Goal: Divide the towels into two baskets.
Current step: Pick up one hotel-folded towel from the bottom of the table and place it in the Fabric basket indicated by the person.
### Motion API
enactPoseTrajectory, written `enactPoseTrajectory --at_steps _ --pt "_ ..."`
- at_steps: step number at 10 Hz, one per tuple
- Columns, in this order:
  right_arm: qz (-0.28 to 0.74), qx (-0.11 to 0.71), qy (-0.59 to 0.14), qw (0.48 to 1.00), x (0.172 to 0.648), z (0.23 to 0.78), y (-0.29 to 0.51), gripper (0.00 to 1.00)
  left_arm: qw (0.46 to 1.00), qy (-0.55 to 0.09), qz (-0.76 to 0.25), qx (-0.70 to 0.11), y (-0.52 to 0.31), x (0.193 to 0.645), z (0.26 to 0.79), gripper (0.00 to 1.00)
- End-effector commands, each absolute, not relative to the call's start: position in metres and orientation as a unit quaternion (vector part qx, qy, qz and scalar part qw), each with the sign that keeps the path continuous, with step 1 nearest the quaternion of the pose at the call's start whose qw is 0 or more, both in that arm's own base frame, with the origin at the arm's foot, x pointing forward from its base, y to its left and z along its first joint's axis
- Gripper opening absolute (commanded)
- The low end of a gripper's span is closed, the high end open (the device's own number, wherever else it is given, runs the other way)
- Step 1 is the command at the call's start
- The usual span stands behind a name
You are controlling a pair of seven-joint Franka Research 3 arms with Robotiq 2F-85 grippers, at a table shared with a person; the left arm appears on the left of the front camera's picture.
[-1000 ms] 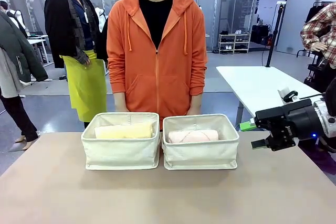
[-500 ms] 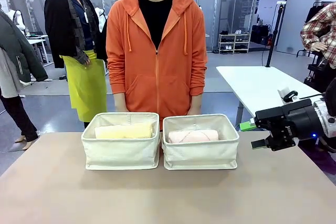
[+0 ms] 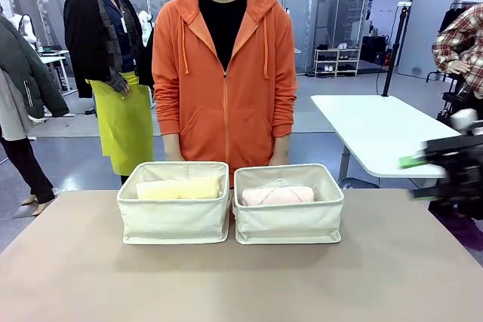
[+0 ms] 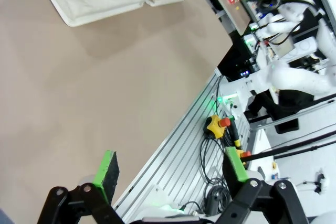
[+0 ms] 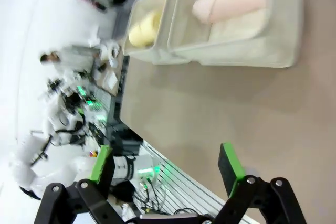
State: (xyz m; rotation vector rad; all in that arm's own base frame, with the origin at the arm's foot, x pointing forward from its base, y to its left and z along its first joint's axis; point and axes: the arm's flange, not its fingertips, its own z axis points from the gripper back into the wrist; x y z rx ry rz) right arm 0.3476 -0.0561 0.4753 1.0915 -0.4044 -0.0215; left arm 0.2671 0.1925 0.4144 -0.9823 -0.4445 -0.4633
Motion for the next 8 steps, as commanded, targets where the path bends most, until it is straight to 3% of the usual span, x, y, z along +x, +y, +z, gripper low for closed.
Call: enactPoseTrajectory --at_steps 1,4,8 --pt "-0.035 0.545 -0.180 0.818 0.365 0.490 -0.115 1.00 0.831 -0.214 -0.220 -0.463 0.193 0.265 0.418 1.00" --pt "-0.073 0.576 -0.166 0.797 0.351 0.484 -0.183 1.00 0.831 -0.214 -0.220 -0.463 0.193 0.265 0.418 1.00" --pt "-0.193 0.572 -0.200 0.772 0.303 0.452 -0.291 1.00 0.831 -0.214 -0.220 -0.463 0.193 0.265 0.418 1.00"
